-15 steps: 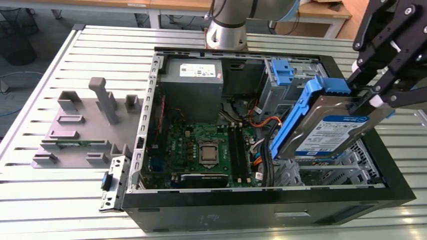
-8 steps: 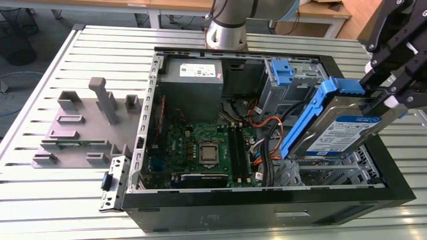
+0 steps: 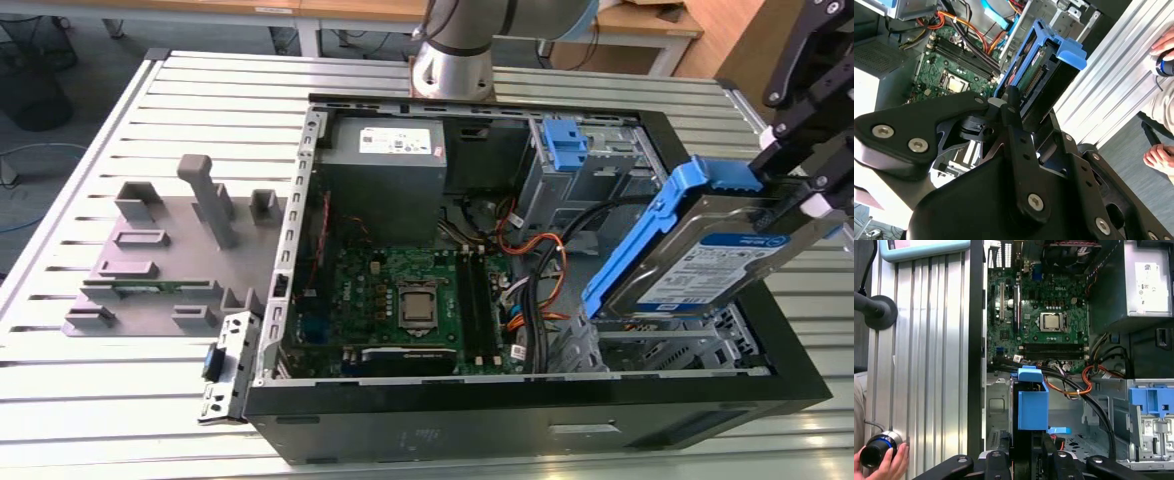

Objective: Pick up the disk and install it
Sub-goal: 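Pick up the disk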

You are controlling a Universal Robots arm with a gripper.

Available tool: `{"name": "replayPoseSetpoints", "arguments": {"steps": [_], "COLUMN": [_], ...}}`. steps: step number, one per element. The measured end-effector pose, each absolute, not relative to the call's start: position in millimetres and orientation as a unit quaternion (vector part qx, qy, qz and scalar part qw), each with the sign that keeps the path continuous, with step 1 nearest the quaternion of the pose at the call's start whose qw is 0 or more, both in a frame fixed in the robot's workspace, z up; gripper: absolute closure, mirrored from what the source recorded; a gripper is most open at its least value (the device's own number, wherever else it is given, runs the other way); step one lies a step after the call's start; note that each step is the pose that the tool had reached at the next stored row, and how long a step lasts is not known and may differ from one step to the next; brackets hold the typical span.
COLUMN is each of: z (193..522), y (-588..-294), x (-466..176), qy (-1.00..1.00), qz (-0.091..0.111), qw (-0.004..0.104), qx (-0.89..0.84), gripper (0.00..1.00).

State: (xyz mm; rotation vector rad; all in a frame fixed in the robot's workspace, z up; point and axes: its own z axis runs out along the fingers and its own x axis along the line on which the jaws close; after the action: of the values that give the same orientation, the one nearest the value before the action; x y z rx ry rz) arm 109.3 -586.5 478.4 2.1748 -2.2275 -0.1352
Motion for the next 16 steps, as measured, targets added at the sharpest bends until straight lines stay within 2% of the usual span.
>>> {"name": "replayPoseSetpoints", "arguments": {"steps": [16], "z": [476.2], "y": [-586.4], "x": [124.0], "qy": [-0.714], "qz": [-0.043], "qw": [0.013], "qx": [0.698], "gripper": [0.65]}}
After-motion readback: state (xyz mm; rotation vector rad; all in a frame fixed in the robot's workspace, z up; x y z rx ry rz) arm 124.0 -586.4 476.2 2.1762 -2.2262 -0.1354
